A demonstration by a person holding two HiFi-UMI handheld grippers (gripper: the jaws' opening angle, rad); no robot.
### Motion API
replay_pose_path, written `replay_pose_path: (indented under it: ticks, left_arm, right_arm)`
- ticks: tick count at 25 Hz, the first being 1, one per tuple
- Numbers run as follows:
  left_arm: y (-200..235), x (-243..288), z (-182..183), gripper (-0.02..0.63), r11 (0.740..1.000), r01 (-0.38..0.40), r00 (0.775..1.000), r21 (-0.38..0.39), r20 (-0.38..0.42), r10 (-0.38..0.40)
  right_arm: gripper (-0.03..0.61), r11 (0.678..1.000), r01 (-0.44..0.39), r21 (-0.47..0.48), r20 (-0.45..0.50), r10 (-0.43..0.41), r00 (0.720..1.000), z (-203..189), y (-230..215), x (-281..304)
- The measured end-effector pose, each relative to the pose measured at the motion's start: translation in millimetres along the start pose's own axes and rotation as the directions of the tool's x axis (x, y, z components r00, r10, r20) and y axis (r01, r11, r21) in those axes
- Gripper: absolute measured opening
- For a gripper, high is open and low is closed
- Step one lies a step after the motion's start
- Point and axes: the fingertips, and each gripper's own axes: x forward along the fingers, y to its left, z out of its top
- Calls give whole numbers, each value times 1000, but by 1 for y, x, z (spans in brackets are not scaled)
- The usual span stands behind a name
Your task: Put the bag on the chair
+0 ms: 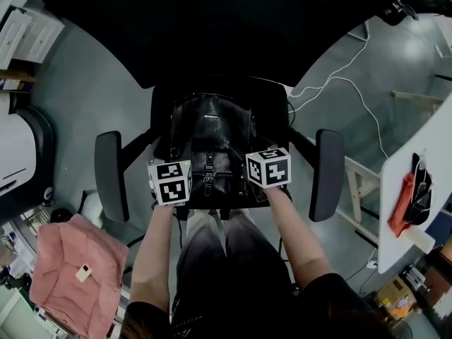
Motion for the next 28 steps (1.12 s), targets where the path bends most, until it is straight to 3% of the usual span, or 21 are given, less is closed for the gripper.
replay_pose_path:
  ticks: [4,10,28]
  left_arm:
    - [-1,-12,3,291,1000,17,1000,1,23,-17]
    - [0,-36,11,241,997,63,996,-44,66,-60]
    - [-2,-120,16,67,983,178,968,-39,185,-168]
  right_arm:
    - [316,998,61,0,53,-60,997,3,-2,-16]
    - [309,998,59,-2,122,-58,991,15,14,-39]
    - [135,994,113,4,285,-109,952,18,66,-109]
